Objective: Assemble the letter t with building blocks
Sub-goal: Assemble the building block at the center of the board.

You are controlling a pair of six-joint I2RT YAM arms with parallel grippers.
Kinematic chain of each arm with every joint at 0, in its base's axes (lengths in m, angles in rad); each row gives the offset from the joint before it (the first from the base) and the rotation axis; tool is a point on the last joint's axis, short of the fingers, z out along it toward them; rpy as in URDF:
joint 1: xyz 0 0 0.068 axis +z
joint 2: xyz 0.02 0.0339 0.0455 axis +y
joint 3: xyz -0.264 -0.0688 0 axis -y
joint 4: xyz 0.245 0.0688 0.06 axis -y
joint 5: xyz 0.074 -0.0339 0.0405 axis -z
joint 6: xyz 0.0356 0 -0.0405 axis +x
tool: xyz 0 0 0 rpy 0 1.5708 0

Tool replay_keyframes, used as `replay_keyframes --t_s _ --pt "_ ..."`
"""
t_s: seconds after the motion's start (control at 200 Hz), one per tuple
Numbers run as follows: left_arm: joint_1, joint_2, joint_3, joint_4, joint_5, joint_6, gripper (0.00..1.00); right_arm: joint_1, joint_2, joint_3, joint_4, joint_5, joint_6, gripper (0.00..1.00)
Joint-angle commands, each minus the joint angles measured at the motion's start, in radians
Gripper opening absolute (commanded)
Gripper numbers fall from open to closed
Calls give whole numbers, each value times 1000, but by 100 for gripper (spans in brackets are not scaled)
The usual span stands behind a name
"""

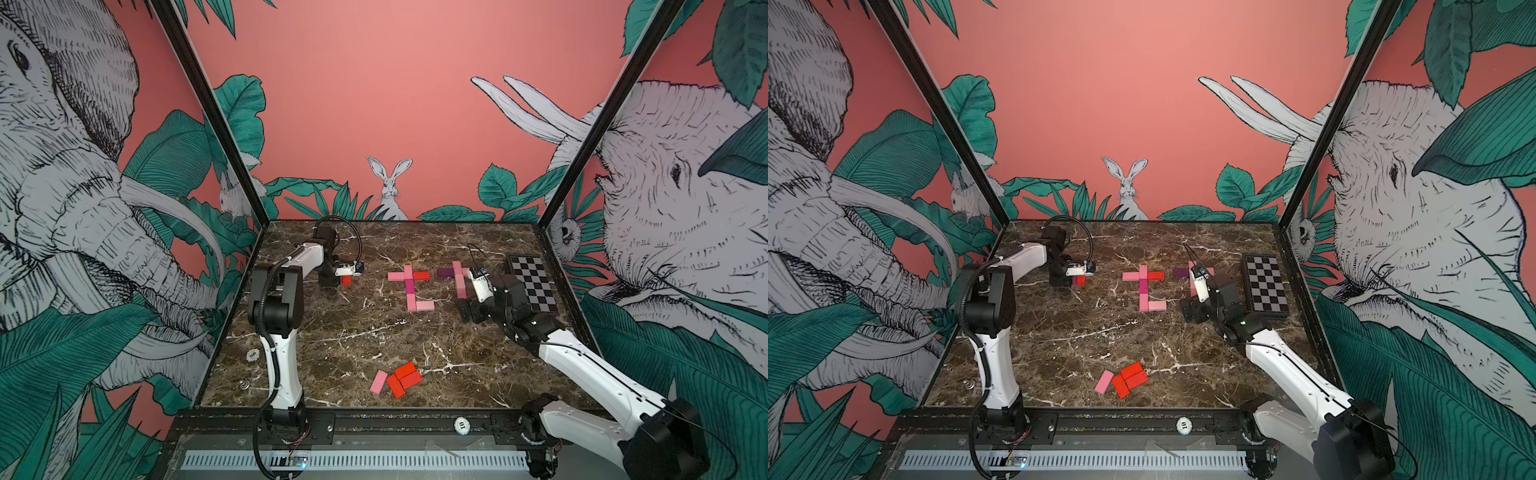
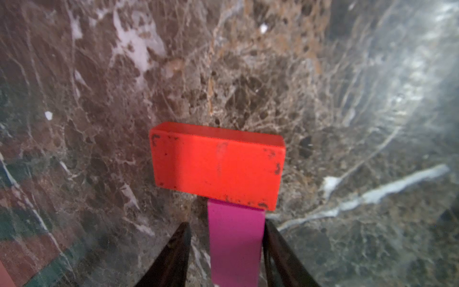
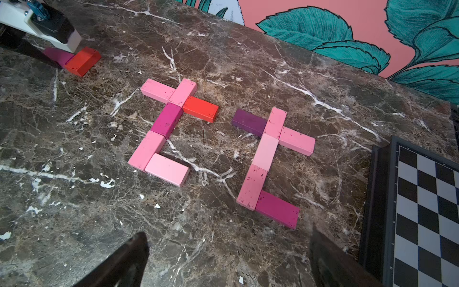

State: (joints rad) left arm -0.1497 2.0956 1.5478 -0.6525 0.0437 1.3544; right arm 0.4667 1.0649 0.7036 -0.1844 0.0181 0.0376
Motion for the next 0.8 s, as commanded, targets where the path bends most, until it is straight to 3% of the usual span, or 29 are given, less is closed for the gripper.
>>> replay_keyframes --t_s 0.0,0.795 --pt "-4 -32 -31 -16 22 9 50 6 -5 -18 23 -3 1 98" --pt "-5 -3 7 -93 68 29 41 4 -8 -16 21 -3 -1 98"
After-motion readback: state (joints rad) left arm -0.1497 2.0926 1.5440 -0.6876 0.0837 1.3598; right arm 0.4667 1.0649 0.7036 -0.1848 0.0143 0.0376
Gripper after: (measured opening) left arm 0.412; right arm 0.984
